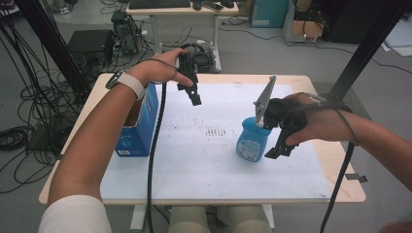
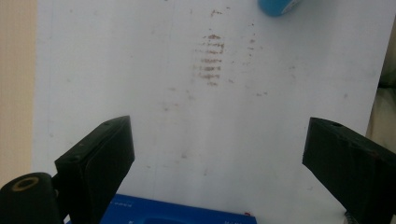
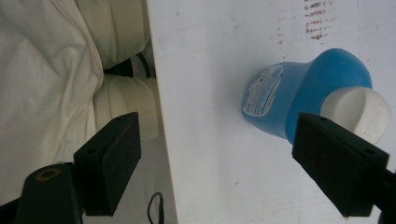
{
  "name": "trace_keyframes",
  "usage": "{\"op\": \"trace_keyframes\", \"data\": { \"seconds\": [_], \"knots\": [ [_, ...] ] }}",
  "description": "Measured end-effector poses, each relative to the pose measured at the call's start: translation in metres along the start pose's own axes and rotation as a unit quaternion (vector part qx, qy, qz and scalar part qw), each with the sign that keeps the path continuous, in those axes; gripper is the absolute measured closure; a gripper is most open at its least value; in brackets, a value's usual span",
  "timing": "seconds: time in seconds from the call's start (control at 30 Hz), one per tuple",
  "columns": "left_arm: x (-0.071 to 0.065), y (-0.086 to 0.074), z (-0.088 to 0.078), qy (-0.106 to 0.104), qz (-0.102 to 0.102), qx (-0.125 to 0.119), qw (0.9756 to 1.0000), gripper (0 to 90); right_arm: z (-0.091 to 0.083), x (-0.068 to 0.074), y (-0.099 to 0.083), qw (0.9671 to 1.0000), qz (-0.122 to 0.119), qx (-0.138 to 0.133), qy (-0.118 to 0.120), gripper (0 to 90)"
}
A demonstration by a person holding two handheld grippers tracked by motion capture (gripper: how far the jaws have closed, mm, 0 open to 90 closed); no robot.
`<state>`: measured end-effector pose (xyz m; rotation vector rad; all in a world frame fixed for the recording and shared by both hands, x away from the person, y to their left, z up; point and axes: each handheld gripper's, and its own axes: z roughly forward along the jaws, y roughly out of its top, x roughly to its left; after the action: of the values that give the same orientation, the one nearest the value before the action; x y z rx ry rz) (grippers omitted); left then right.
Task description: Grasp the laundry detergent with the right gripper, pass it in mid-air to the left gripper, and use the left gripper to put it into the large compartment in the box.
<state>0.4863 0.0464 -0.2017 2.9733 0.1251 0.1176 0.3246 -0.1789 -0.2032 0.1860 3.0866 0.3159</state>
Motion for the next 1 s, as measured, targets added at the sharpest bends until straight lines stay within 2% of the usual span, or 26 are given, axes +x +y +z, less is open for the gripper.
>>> {"op": "trace_keyframes", "data": {
  "seconds": [0.37, 0.43, 0.47, 1.0],
  "knots": [
    [-0.003, -0.001, -0.002, 0.002, -0.004, -0.002, 1.0, 8.9, -0.004, 0.003, 0.002, 1.0, 0.002, -0.001, -0.005, 14.3],
    [-0.002, 0.0, -0.003, 0.002, 0.003, -0.001, 1.0, 8.9, -0.006, 0.003, 0.002, 1.0, 0.002, 0.002, -0.007, 13.9],
    [-0.004, 0.0, -0.003, 0.004, -0.004, -0.002, 1.0, 8.9, -0.007, 0.004, 0.001, 1.0, 0.003, 0.002, -0.008, 13.8],
    [-0.005, -0.004, -0.006, 0.005, -0.008, -0.003, 1.0, 9.1, -0.013, 0.004, 0.002, 0.9998, 0.003, 0.001, -0.017, 12.8]
  ]
}}
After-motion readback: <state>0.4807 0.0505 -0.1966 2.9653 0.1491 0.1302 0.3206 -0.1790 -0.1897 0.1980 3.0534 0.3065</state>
